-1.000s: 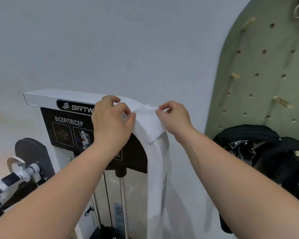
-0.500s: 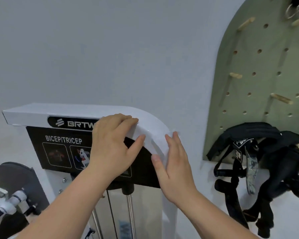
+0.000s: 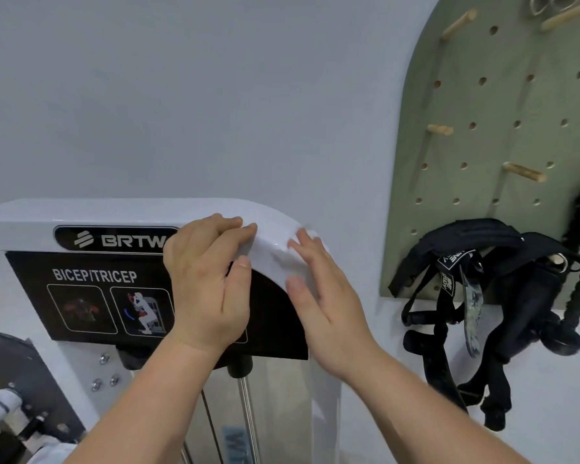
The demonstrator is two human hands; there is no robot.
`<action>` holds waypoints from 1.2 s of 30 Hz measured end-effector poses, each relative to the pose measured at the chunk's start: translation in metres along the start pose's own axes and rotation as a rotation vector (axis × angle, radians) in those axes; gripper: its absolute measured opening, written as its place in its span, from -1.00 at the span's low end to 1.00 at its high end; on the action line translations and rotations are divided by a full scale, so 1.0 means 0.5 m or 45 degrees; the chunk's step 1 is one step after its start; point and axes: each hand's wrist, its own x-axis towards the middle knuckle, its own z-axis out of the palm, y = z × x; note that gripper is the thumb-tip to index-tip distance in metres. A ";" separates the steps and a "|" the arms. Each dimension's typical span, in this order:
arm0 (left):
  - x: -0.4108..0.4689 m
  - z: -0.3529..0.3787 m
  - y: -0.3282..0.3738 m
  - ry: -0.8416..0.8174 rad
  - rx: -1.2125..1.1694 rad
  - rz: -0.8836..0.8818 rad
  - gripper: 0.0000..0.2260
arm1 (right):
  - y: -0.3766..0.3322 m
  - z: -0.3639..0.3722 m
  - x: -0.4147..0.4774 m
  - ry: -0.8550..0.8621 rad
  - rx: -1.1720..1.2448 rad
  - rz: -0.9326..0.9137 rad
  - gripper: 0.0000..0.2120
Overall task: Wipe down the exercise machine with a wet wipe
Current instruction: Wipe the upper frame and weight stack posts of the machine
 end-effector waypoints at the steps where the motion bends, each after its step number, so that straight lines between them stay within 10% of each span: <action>1: -0.001 0.002 0.001 0.008 -0.005 -0.004 -0.62 | 0.022 0.008 -0.038 0.060 0.053 0.013 -0.45; 7: 0.001 0.011 0.005 0.070 0.000 -0.015 -0.62 | 0.092 0.016 -0.092 -0.052 0.258 0.448 -0.30; 16: -0.002 0.017 0.015 0.130 -0.078 -0.060 -0.60 | 0.030 -0.026 -0.001 -0.308 -0.287 -0.401 -0.12; 24: -0.006 0.008 0.037 0.038 -0.060 -0.223 -0.58 | 0.108 -0.057 -0.011 -0.472 -0.010 0.103 -0.14; 36: -0.014 -0.129 0.016 -0.073 0.143 -0.467 -0.55 | -0.025 -0.081 0.129 -0.778 -0.420 -0.416 0.07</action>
